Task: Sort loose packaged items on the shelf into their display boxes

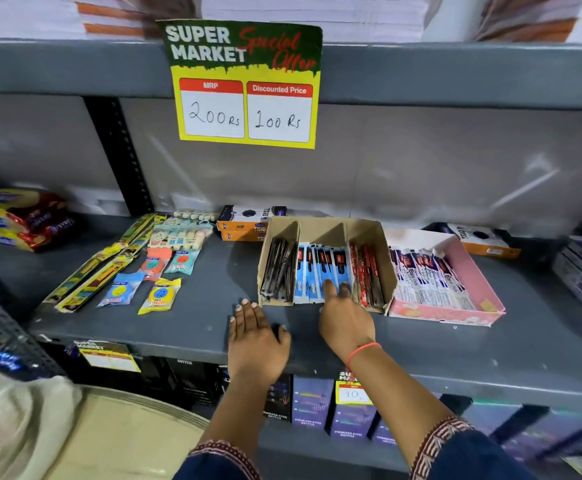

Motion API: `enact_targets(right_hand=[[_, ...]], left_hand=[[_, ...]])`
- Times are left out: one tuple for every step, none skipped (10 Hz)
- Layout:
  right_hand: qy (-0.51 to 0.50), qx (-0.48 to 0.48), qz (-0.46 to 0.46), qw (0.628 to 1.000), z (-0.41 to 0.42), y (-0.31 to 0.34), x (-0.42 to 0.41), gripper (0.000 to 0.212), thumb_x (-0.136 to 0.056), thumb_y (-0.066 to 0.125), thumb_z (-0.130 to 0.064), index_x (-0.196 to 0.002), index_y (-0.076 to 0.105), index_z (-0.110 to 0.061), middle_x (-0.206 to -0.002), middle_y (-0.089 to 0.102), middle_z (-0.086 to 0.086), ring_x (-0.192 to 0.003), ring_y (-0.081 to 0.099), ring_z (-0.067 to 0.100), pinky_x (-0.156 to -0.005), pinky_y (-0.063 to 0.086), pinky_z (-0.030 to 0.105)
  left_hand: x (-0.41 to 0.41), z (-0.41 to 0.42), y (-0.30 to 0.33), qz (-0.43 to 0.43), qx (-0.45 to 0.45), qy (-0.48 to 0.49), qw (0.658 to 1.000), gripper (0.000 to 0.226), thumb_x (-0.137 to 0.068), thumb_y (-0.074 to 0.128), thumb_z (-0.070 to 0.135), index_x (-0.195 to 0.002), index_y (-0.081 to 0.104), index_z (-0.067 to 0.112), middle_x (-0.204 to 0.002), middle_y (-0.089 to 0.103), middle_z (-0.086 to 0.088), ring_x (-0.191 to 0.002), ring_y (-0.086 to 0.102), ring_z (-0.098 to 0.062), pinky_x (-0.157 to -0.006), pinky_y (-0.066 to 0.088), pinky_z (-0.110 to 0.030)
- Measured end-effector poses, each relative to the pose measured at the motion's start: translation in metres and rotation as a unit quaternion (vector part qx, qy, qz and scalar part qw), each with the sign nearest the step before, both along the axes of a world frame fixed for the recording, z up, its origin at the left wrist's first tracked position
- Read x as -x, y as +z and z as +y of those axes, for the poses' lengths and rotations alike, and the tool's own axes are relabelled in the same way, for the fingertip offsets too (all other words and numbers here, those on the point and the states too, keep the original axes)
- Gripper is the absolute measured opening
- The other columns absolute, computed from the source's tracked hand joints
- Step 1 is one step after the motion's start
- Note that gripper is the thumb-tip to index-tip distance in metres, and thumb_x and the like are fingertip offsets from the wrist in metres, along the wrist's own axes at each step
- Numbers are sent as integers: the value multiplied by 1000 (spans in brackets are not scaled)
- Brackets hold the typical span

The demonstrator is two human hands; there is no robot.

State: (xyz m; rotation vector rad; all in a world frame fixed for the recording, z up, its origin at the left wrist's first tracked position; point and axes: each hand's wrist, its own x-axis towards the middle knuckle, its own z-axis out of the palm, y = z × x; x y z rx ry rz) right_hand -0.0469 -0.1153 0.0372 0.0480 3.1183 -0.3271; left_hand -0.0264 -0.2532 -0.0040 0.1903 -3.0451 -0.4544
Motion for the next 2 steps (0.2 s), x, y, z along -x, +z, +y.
enact_targets(right_hand=[[25, -9, 22, 999, 8, 1, -16, 59, -89, 41, -10, -144, 21, -14, -152, 26, 18, -103, 63, 40, -72, 52, 39], [83, -65, 40, 994, 19, 1, -40, 60, -89, 40, -11, -145, 19, -13, -154, 23, 14, -107, 61, 36, -73, 52, 40]], left_hand=[[-11, -2, 0, 12, -10, -2, 1000, 66, -98, 25, 39, -145, 1, 0, -156, -1, -18, -143, -3, -27, -115, -4, -35], [-38, 6, -1, 30, 19, -24, 999, 64, -99, 22, 39, -145, 1, 1, -156, 0, -17, -143, -2, -26, -115, -4, -34]])
